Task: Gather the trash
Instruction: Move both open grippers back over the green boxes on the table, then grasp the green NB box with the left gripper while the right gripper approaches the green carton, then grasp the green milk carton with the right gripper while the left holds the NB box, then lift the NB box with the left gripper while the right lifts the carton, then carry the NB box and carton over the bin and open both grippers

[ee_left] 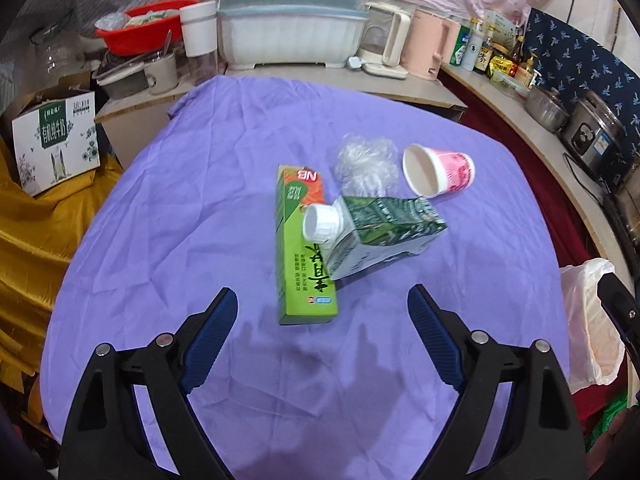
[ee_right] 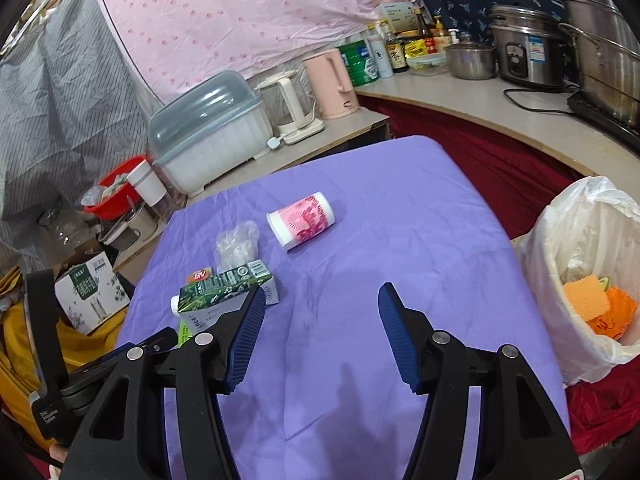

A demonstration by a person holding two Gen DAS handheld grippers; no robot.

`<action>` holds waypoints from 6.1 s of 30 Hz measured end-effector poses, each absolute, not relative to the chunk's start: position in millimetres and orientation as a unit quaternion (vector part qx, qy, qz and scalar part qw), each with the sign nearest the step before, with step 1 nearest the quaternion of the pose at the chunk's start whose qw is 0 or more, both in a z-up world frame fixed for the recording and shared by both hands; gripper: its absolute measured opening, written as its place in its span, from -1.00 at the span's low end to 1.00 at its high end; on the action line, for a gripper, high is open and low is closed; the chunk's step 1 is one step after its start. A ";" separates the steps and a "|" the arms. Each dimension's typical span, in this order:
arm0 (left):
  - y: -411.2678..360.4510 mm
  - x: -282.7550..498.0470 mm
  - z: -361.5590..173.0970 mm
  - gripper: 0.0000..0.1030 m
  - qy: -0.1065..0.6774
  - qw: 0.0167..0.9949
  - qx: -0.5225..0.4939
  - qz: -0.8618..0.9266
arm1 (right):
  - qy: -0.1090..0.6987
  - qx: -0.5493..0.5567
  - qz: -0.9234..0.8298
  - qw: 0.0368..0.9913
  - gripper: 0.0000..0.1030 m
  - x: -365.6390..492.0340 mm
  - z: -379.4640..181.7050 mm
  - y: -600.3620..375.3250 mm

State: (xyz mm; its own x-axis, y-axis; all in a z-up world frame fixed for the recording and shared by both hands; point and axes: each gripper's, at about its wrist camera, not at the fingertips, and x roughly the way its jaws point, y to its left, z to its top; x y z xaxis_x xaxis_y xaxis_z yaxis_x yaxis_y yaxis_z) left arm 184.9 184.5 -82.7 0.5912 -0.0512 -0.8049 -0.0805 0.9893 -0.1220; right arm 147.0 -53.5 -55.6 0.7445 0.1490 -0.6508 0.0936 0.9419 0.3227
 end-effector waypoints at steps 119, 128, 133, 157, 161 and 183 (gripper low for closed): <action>194.9 171.2 -83.8 -0.27 0.476 0.873 -0.085 -0.063 | 0.410 0.155 0.039 0.898 0.11 185.9 -91.7 18.3; 155.0 147.3 -51.8 -0.28 0.452 0.885 -0.069 -0.093 | 0.363 0.179 0.020 0.914 0.11 143.4 -55.1 -29.2; 123.8 134.1 -34.2 -0.28 0.436 0.891 -0.052 -0.113 | 0.336 0.191 0.005 0.922 0.11 119.7 -36.6 -61.2; -77.1 93.9 12.4 -0.27 0.385 0.888 0.033 -0.251 | 0.251 0.235 -0.146 0.927 0.11 13.4 1.3 -254.7; -106.8 89.7 11.9 -0.27 0.383 0.882 0.044 -0.270 | 0.249 0.240 -0.170 0.923 0.11 0.0 -3.5 -280.5; -214.8 106.0 -27.8 -0.27 0.404 0.851 0.109 -0.319 | 0.281 0.260 -0.230 0.895 0.12 6.9 -48.3 -354.6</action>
